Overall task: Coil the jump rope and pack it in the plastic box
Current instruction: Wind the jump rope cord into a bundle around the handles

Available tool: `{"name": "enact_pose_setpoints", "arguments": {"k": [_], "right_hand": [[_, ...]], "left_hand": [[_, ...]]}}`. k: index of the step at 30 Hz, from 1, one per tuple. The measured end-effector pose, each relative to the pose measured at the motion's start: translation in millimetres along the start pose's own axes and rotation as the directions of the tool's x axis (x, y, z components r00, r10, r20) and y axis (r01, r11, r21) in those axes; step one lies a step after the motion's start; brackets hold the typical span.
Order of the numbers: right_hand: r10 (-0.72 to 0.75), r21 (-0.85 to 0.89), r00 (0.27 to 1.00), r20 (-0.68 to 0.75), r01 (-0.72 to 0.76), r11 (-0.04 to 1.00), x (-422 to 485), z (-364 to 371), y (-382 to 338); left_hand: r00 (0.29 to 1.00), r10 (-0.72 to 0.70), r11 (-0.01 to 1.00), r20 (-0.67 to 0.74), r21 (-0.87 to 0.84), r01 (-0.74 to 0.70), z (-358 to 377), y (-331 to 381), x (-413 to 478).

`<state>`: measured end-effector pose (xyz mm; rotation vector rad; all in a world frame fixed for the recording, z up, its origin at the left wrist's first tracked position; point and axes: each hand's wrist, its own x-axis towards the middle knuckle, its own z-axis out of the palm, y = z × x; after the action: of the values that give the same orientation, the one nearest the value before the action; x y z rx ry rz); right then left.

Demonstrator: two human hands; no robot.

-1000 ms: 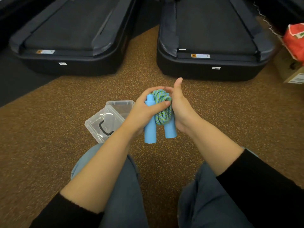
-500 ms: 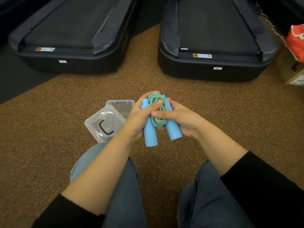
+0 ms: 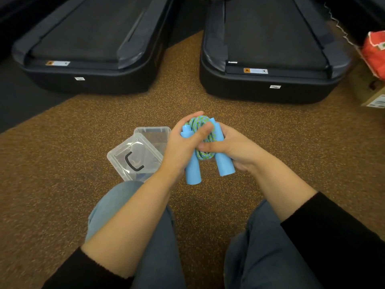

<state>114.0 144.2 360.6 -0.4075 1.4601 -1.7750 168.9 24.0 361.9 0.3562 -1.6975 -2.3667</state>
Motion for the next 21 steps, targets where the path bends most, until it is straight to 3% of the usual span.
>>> {"name": "enact_pose_setpoints", "arguments": {"k": [3,8,14,21], "right_hand": [[-0.031,-0.075,0.999,-0.043,0.028,0.997,-1.1,4.3,4.0],[-0.110,-0.190,0.986,-0.126,0.085,0.978,-0.1,11.5,11.0],[-0.068,-0.048,0.987,-0.143,0.062,0.997,-3.3,15.0,13.4],[0.111,0.041,0.989,-0.100,-0.108,0.993,-10.5,20.6,13.0]], "left_hand": [[0.999,-0.025,0.997,-0.038,0.076,0.027,-0.9,-1.7,0.2],[0.991,-0.016,0.998,-0.129,0.054,0.023,-4.2,-1.2,3.6],[0.994,0.052,0.993,-0.101,0.113,-0.041,-5.9,-0.3,5.2],[0.994,0.058,0.997,-0.091,0.058,-0.053,-4.5,-3.3,3.8]]}}
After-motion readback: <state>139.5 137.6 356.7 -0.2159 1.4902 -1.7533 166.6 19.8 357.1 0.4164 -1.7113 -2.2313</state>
